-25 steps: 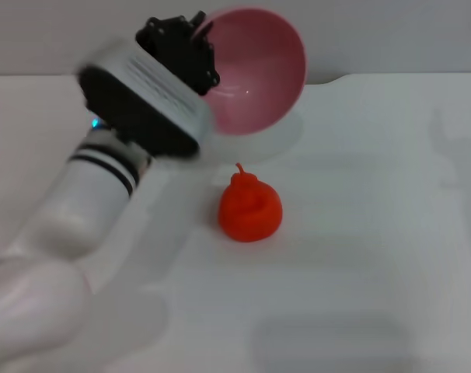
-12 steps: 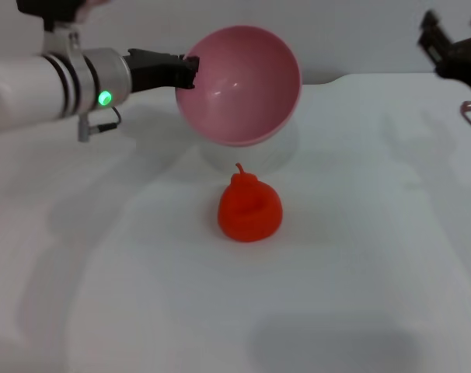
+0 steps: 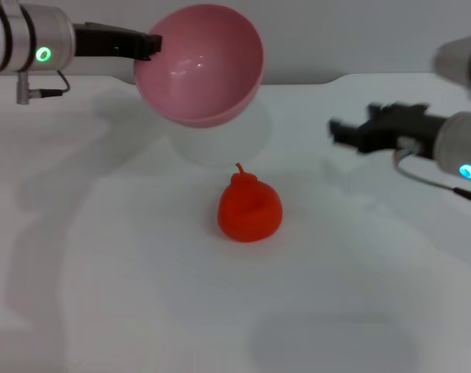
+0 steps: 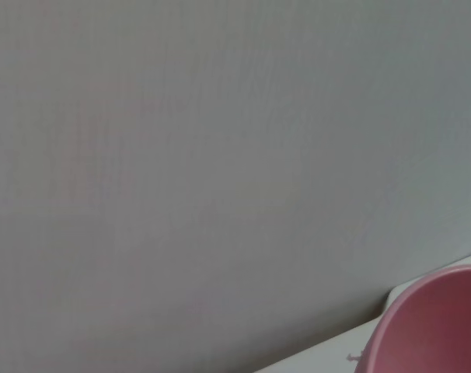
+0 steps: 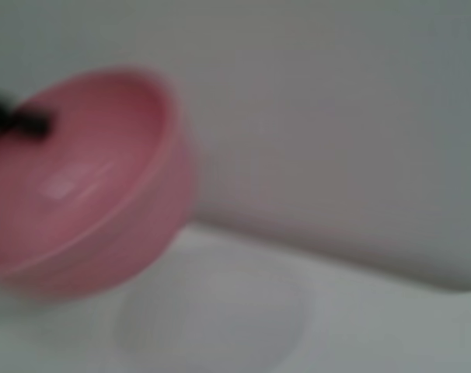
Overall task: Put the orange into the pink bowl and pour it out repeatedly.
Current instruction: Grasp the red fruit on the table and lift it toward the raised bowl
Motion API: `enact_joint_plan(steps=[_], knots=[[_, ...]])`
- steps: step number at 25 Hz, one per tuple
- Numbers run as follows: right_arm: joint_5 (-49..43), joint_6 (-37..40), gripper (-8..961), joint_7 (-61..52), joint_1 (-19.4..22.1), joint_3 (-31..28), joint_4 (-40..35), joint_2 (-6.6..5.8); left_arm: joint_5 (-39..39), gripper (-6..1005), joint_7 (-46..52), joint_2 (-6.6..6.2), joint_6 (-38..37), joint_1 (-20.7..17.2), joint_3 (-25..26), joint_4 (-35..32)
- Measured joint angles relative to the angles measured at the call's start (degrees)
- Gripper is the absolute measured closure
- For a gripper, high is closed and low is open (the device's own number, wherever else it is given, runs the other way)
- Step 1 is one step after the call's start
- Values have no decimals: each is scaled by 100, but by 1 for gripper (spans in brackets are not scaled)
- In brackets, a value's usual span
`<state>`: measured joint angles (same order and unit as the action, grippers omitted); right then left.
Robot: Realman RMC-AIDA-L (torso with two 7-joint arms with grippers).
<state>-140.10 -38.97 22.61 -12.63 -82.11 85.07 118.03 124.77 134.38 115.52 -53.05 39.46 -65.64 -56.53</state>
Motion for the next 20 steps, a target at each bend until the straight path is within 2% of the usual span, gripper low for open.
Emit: enact_joint_plan(steps=[4,7,12,20], knots=[[26,-1113,260,217,-512,-2,-16,35,31,952,2,-15,-14,-12,34,-10],[37,-1667,259,268,-816,37,-27,39,88,952,-5,-24,-19,-36,40,29],[54,-1926,259,282,-1109,128,-203,39,316,952,7,22,-76,-28,20,106],[200,-1876,262,448,-1549,320,-943,77,324,952,10,22,-180,-11,-13,206]])
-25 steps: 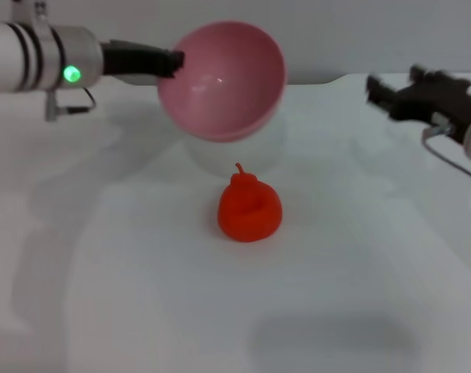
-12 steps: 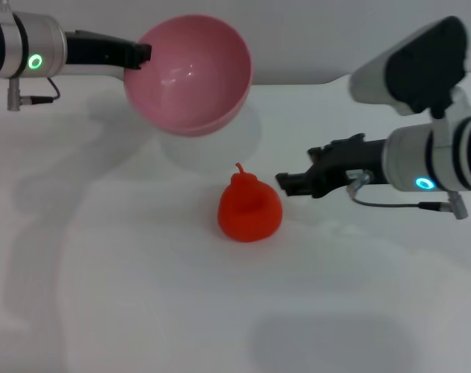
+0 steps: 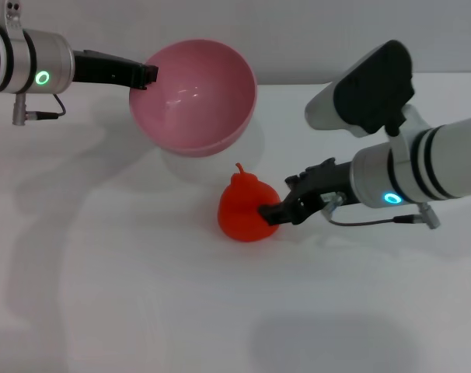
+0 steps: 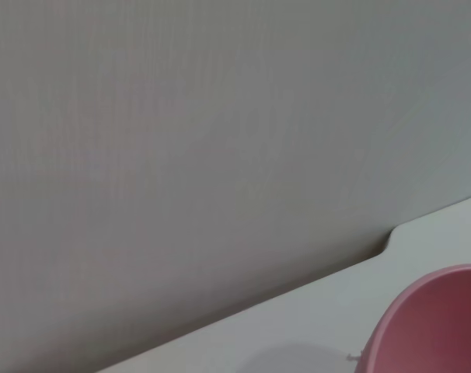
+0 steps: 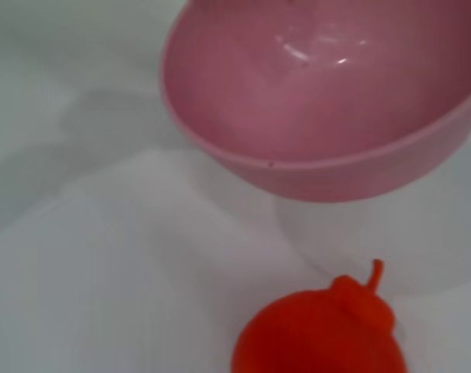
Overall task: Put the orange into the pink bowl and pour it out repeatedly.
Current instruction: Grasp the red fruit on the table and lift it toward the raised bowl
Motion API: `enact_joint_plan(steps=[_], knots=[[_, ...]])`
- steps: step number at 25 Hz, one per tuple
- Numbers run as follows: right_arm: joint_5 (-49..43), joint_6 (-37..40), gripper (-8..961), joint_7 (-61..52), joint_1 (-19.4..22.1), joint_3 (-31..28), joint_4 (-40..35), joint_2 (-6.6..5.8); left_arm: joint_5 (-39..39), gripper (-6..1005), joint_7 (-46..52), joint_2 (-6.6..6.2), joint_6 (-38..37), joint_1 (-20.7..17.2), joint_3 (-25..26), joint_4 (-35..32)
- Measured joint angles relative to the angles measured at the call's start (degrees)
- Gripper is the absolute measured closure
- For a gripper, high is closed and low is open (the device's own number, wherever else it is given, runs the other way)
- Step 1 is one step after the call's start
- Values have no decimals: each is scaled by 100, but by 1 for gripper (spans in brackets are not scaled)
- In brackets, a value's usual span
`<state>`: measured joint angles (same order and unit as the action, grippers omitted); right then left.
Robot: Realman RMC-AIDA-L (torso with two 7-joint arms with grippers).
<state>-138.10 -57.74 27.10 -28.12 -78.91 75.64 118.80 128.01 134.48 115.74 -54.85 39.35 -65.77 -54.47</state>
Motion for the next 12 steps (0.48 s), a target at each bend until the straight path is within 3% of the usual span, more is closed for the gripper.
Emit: enact_joint_plan(steps=[12], knots=[[274,520,268,295,-431,9,-958,12,14,951,-42,98,-35,-16,-41,-1]])
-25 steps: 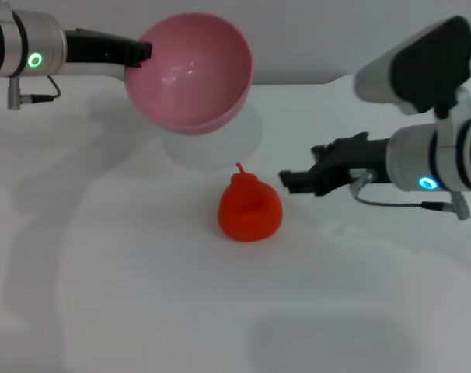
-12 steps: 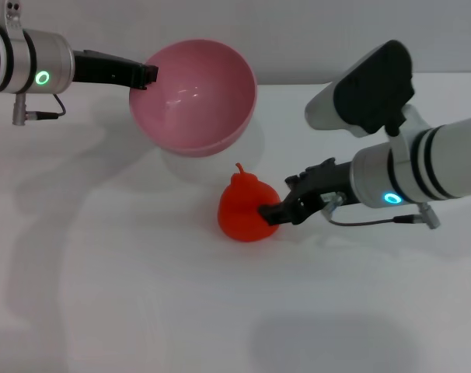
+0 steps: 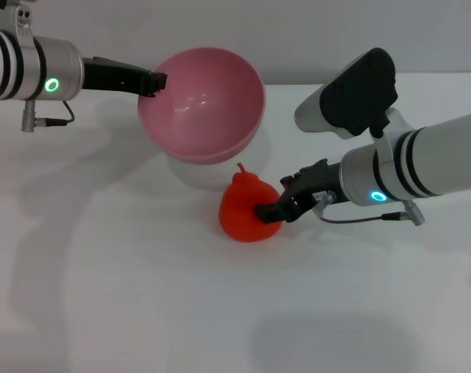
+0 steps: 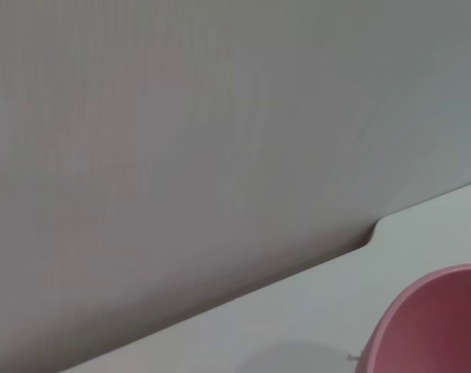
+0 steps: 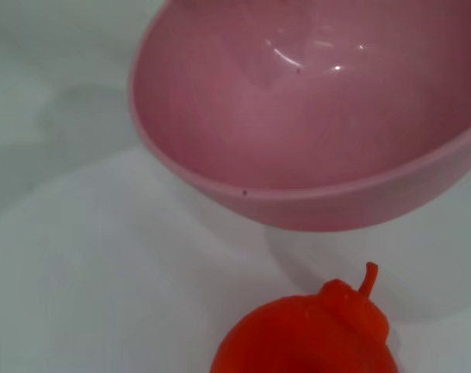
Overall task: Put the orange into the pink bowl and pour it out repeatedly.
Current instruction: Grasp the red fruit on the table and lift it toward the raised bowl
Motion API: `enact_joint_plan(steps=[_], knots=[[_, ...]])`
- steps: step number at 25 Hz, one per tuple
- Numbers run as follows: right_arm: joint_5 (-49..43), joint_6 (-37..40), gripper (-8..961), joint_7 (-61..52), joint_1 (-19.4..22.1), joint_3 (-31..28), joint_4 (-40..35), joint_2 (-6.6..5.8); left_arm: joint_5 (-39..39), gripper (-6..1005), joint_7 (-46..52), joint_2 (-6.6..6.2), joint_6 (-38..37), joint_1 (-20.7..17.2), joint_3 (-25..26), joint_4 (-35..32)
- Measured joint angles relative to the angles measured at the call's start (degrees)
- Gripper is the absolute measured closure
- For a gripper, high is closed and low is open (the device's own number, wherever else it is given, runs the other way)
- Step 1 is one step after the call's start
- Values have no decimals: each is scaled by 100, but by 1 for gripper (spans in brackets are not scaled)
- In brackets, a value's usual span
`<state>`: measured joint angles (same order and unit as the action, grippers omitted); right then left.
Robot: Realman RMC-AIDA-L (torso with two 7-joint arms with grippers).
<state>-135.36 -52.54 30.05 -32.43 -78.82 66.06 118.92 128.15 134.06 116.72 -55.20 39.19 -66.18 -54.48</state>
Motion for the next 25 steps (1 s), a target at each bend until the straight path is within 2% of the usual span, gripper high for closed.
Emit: enact_joint_plan(steps=[5,13,25], knots=[[405,231,270,288,-120,16,-420,0,0,951,-6,28,0,-8,-1,-2],[511,407,274,423,-76,54,-447,3,-1,951,-15,46,42,-12,0,-2],[511,415,606,432,-76,111,-459,9,-1,951,-35,45,76,-25,0,-2]])
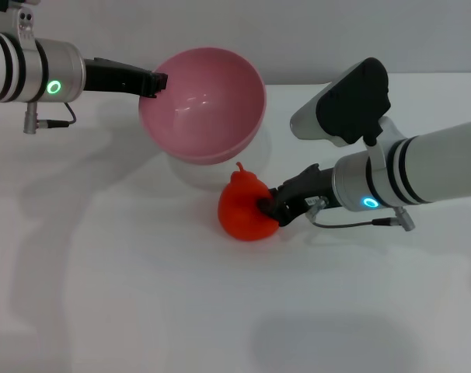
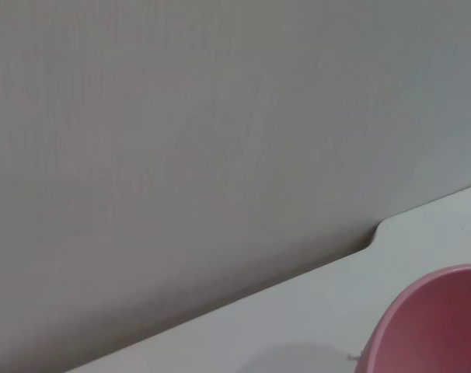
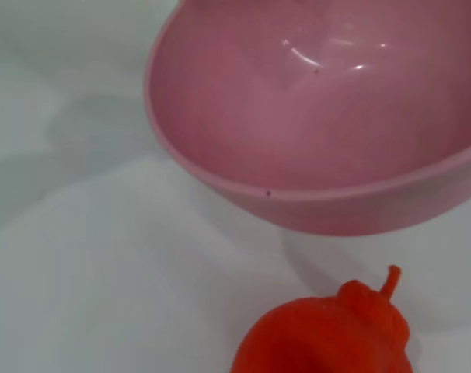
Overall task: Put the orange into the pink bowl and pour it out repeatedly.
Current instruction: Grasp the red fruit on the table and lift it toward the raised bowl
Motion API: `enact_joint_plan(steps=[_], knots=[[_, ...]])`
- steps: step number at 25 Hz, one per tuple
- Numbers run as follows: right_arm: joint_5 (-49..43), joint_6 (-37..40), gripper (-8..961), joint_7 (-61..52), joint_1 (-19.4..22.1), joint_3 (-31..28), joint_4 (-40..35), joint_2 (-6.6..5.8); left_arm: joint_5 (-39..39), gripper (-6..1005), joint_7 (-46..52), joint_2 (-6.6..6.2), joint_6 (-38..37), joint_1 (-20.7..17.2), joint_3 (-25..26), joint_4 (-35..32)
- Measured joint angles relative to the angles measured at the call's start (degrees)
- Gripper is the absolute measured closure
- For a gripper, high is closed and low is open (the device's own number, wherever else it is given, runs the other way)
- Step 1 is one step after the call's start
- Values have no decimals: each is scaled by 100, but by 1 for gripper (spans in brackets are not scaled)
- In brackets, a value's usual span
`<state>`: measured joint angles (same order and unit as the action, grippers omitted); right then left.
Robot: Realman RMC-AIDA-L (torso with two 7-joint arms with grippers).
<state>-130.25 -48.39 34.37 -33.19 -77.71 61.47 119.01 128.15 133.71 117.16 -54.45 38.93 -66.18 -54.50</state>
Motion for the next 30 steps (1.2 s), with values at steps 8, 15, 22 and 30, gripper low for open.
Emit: enact_joint_plan(steps=[8,15,22,30], knots=[[30,5,861,0,-3,28,0,0,0,951,-47,1,-8,-6,0,0],[130,-330,899,-2,450,119,1046,-12,-1,951,-47,-7,5,-26,11,1],[121,-909,900,-60,1297,108,2951,-26,-1,951,-48,-36,5,-44,37,45],[-3,-1096,901,-53,1930,-138,4753,-35,117,951,-51,12,-46,-81,-5,83]])
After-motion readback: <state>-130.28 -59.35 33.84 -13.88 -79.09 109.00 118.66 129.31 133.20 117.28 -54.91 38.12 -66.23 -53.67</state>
